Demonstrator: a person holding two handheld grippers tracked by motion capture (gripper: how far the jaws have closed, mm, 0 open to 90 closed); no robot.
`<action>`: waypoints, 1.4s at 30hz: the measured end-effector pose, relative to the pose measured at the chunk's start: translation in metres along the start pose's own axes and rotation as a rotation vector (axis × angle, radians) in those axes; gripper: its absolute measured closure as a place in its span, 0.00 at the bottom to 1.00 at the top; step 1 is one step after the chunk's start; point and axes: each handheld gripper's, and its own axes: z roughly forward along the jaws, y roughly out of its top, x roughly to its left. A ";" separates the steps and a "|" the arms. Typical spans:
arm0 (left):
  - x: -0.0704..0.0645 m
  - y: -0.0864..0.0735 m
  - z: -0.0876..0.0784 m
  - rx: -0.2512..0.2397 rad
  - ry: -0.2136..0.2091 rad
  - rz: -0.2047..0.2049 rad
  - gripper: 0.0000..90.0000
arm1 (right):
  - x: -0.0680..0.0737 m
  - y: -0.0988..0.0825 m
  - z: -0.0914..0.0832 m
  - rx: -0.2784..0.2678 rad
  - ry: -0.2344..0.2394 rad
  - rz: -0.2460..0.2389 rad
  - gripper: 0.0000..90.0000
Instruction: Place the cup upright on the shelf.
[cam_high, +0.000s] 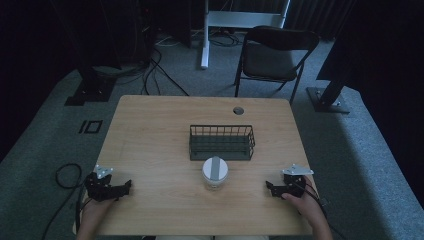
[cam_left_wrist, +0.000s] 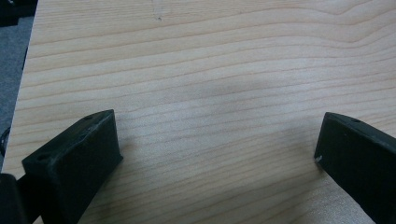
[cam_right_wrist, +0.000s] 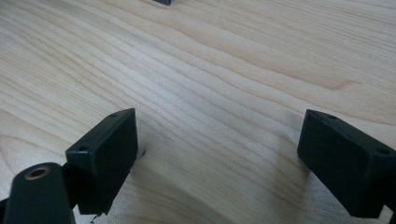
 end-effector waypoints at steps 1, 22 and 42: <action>0.000 0.000 0.000 0.000 0.000 0.000 0.00 | 0.000 0.000 0.000 0.000 0.000 0.000 0.13; 0.000 0.000 0.000 0.000 0.000 -0.001 0.00 | 0.001 0.001 0.000 0.000 -0.005 0.004 0.13; 0.000 0.000 0.000 0.001 0.000 -0.001 0.00 | 0.013 0.014 -0.001 -0.025 0.027 -0.052 0.15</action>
